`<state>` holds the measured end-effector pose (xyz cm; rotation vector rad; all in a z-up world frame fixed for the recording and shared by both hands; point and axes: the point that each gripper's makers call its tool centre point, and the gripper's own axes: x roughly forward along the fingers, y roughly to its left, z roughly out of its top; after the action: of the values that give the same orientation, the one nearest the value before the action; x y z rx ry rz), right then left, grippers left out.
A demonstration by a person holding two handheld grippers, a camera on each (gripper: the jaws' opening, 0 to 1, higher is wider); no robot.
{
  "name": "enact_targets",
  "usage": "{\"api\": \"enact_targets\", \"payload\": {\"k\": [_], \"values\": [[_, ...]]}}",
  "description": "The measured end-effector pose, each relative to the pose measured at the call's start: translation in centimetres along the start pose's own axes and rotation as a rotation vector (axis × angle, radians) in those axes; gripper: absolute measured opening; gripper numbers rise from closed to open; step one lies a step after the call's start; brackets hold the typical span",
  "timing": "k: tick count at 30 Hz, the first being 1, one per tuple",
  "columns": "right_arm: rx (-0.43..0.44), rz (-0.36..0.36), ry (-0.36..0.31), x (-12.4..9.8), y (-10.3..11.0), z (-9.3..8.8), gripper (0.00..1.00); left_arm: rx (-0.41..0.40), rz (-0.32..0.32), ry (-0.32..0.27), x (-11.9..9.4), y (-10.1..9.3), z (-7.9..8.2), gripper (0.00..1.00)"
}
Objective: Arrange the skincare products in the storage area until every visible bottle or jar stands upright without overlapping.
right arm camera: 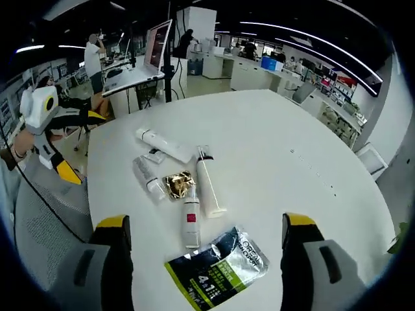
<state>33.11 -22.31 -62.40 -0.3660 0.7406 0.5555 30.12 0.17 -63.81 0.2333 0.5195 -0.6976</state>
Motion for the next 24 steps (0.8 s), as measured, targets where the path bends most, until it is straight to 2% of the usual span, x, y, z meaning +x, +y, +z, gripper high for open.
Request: {"api": "enact_targets", "payload": {"k": [14,24], "values": [[-0.06,0.053,0.099,4.2,-0.5,0.4,0.9,-0.028,-0.017,0.007,0.7,-0.4,-0.5,0.97],[-0.098,0.101,0.157,7.7,-0.9,0.7,0.83,-0.033,-0.021,0.018,1.2,0.1,-0.9,0.97]]}}
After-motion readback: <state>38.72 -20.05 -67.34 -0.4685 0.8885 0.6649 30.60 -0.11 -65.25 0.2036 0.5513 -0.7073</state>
